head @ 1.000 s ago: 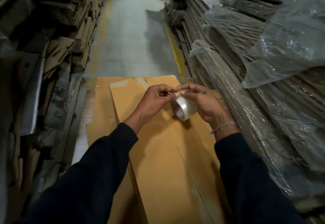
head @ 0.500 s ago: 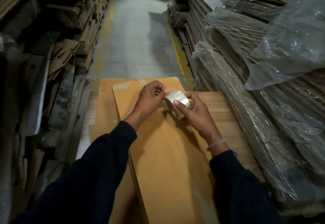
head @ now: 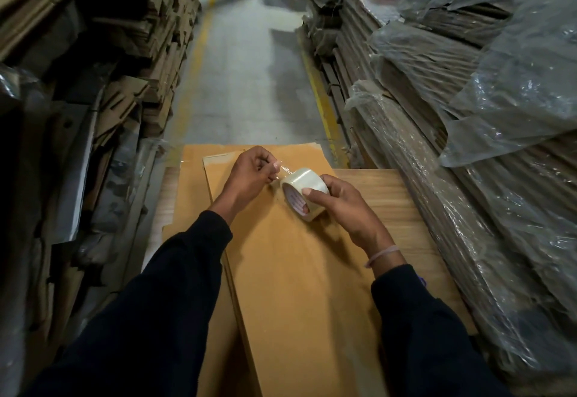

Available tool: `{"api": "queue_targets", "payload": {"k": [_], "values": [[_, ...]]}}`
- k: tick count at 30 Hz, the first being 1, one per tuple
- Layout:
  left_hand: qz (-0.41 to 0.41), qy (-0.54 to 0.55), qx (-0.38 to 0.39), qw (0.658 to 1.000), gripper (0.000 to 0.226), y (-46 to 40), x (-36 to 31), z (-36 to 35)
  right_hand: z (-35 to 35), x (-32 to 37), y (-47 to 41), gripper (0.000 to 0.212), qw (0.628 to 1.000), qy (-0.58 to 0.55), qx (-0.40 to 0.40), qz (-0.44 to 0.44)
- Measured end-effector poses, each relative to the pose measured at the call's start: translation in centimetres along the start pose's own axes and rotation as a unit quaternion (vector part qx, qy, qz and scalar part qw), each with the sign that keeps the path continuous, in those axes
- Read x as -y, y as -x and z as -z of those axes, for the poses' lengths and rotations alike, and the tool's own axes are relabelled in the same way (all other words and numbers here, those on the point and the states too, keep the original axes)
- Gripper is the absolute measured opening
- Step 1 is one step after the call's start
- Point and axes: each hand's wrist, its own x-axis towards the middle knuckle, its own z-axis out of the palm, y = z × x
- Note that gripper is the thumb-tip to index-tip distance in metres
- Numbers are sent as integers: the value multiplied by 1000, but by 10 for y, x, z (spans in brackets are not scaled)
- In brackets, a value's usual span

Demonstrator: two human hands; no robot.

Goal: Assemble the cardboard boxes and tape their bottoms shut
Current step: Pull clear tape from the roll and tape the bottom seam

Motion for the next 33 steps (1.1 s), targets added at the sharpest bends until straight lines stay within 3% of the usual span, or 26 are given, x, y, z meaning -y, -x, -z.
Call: {"api": "queue_targets", "payload": {"k": [4, 9, 17, 23, 25, 29, 33], "values": [[1, -42, 35, 999, 11, -14, 2, 6, -8, 3, -1, 33, 999, 17, -27, 20], [28, -22, -5, 999, 11, -40, 4, 21, -23, 26, -14, 52, 991, 116, -59, -39], [-18, -154, -3, 988, 9, -62, 3, 31, -19, 3, 10, 34, 999, -32, -32, 2], [-15, -204, -71, 976, 9, -78, 2, 26, -24, 24, 4, 55, 992, 109, -52, -36], [-4, -204, -78, 976, 8, -85, 3, 27, -24, 22, 4, 60, 993, 101, -52, -25], [32, -186, -83, 979, 8, -95, 3, 33, -18, 9, 12, 34, 998, 40, -52, -7], [58, -196, -60, 977, 10, -102, 5, 31, -19, 13, 12, 46, 993, 93, -67, -11]]}}
